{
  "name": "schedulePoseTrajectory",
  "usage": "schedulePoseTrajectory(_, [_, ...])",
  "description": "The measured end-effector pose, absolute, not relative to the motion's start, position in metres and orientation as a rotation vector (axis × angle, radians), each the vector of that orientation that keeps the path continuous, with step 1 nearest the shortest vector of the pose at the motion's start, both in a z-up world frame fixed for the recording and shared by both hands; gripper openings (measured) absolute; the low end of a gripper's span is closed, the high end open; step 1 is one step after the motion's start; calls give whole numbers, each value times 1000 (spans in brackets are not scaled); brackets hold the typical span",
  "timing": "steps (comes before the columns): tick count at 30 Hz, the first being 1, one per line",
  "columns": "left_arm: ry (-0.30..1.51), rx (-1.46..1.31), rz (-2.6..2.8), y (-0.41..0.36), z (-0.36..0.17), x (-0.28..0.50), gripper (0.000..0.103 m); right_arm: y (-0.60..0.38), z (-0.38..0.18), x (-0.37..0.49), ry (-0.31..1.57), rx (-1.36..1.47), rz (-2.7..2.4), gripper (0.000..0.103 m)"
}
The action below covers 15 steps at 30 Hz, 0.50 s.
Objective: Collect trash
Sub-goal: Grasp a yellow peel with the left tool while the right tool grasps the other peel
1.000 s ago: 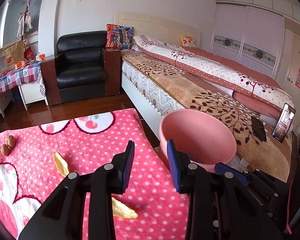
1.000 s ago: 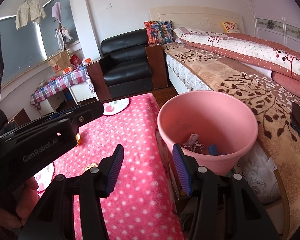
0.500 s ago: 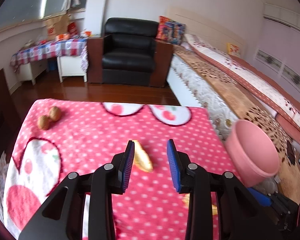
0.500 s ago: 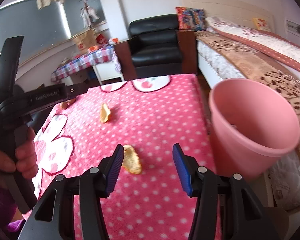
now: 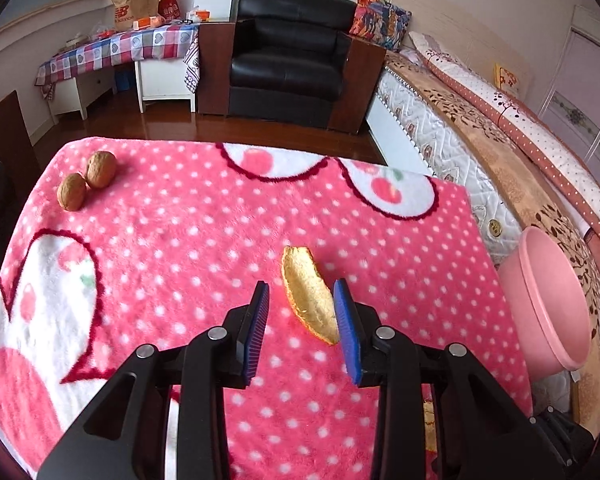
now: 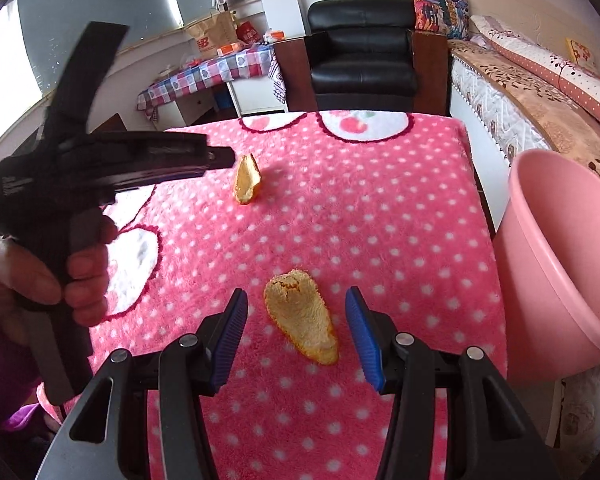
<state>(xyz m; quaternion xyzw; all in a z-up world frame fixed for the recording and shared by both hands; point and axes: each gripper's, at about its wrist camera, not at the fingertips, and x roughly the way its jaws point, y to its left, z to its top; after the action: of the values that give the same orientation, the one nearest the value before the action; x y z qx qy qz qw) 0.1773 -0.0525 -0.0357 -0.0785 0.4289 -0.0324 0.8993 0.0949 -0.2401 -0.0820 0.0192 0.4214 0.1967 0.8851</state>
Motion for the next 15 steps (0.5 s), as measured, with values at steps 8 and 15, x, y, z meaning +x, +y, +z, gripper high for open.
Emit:
schedulePoseTrajectory(8, [936,-130,-8,-70,-61,192,22,-242,-88,100,906,59,416,50])
schedulePoseTrajectory(15, [899,-118,-25,-64,-50,180,4,-239,-94,105,944,50,422,50])
